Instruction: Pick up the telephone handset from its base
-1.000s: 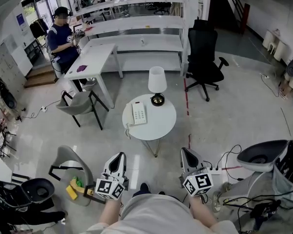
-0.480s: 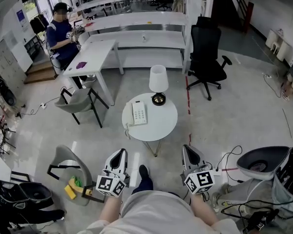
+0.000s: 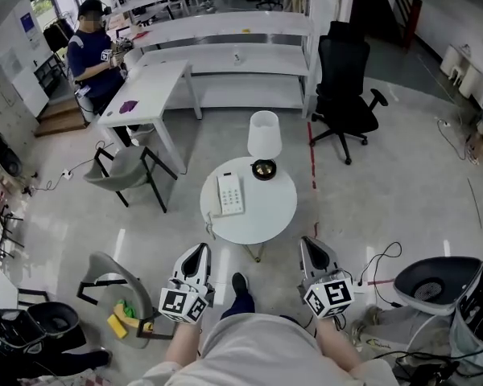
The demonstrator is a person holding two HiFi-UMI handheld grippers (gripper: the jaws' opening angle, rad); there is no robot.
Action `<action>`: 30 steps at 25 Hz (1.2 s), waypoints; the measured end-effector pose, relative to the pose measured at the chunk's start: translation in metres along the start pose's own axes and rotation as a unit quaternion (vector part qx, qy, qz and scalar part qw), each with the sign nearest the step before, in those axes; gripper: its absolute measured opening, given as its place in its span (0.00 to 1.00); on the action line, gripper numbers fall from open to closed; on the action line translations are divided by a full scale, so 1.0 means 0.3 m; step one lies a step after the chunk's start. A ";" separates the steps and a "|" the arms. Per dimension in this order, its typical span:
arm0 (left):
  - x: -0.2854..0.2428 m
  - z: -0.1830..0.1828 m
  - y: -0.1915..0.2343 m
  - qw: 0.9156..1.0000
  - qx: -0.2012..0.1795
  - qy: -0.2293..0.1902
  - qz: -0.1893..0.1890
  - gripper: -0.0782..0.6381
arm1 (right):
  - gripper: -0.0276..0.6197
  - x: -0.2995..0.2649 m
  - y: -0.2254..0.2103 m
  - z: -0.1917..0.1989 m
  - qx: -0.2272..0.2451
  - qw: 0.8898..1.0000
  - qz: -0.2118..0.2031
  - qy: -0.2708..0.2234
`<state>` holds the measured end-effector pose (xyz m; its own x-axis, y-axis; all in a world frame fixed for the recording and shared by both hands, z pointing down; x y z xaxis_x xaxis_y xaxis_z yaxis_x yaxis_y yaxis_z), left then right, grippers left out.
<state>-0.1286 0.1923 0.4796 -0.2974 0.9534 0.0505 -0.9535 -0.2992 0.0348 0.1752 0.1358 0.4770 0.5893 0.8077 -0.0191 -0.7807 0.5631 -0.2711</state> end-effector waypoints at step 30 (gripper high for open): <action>-0.631 0.025 0.630 0.999 0.013 0.007 0.034 0.14 | 0.05 -0.763 -0.128 -0.074 0.005 0.999 0.049 -0.010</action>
<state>-0.2523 -0.0450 0.4840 -0.3625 0.9311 0.0402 -0.9294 -0.3644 0.0581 0.0749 -0.0748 0.4704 0.5066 0.8618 -0.0258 -0.8358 0.4835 -0.2600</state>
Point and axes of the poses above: the fingertips, and each gripper's own axes: x backward along the fingers, y to its left, z out of its underside, the point moved 7 cm from there along x, backward along the fingers, and after that the axes turned 7 degrees about -x, right-handed, at the moved point
